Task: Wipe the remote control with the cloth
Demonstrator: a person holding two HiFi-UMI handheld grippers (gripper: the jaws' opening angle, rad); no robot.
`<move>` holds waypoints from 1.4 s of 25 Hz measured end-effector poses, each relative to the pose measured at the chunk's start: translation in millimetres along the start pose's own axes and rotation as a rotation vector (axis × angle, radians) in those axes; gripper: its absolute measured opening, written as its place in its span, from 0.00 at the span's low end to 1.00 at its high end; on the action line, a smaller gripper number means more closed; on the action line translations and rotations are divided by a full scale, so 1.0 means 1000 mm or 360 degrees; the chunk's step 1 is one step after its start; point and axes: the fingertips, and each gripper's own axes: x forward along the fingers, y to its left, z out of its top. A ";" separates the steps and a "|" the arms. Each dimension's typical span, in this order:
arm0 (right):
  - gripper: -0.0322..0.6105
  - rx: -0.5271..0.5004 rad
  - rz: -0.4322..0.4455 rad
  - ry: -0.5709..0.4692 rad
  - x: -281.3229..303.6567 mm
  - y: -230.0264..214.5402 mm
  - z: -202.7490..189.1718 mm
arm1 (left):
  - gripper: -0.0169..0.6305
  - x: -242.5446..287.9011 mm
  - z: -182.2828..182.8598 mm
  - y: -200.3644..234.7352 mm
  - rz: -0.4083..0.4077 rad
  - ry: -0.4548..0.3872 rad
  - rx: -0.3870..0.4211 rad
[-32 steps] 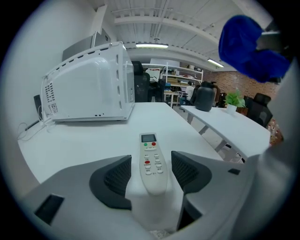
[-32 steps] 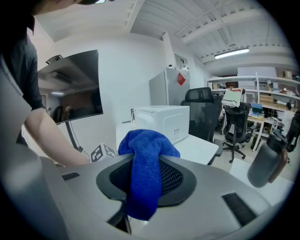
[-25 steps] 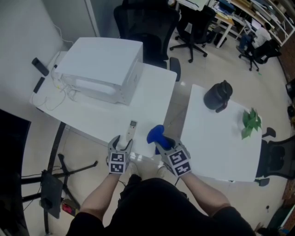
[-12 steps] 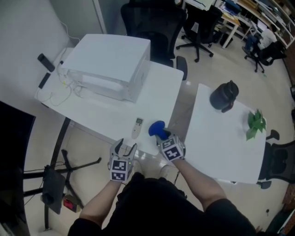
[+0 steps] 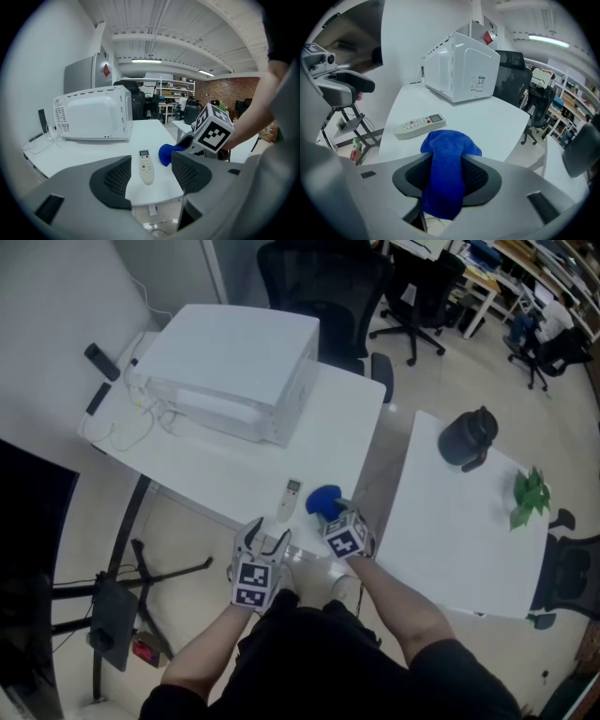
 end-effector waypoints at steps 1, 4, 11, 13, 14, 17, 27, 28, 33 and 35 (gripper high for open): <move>0.35 0.0011 0.0006 -0.0006 0.000 0.000 -0.002 | 0.45 0.000 0.002 0.000 -0.0002 -0.0006 0.0002; 0.43 0.0060 0.0014 -0.0077 -0.016 -0.005 0.007 | 0.45 0.000 0.008 -0.002 -0.0004 -0.0030 0.0008; 0.44 0.0141 0.0086 -0.0452 -0.115 -0.006 0.059 | 0.45 -0.017 0.048 -0.015 -0.0035 -0.0173 -0.0003; 0.42 0.0148 0.0097 -0.0563 -0.149 -0.003 0.072 | 0.44 -0.026 0.066 -0.023 -0.0052 -0.0230 0.0009; 0.36 0.0148 0.0092 -0.0612 -0.164 -0.002 0.078 | 0.43 -0.031 0.076 -0.027 -0.0059 -0.0258 0.0023; 0.25 0.0148 0.0087 -0.0727 -0.202 0.004 0.089 | 0.37 -0.044 0.101 -0.041 -0.0079 -0.0330 0.0081; 0.07 0.0080 0.0116 -0.0876 -0.253 0.018 0.097 | 0.03 -0.070 0.139 -0.071 -0.0095 -0.0431 0.0173; 0.07 0.0065 0.0128 -0.0878 -0.253 0.019 0.096 | 0.03 -0.071 0.138 -0.072 -0.0092 -0.0429 0.0178; 0.06 0.0051 0.0165 -0.0862 -0.255 0.024 0.098 | 0.03 -0.070 0.135 -0.077 -0.0084 -0.0416 0.0201; 0.06 0.0042 0.0172 -0.0856 -0.255 0.025 0.097 | 0.03 -0.070 0.134 -0.078 -0.0085 -0.0410 0.0205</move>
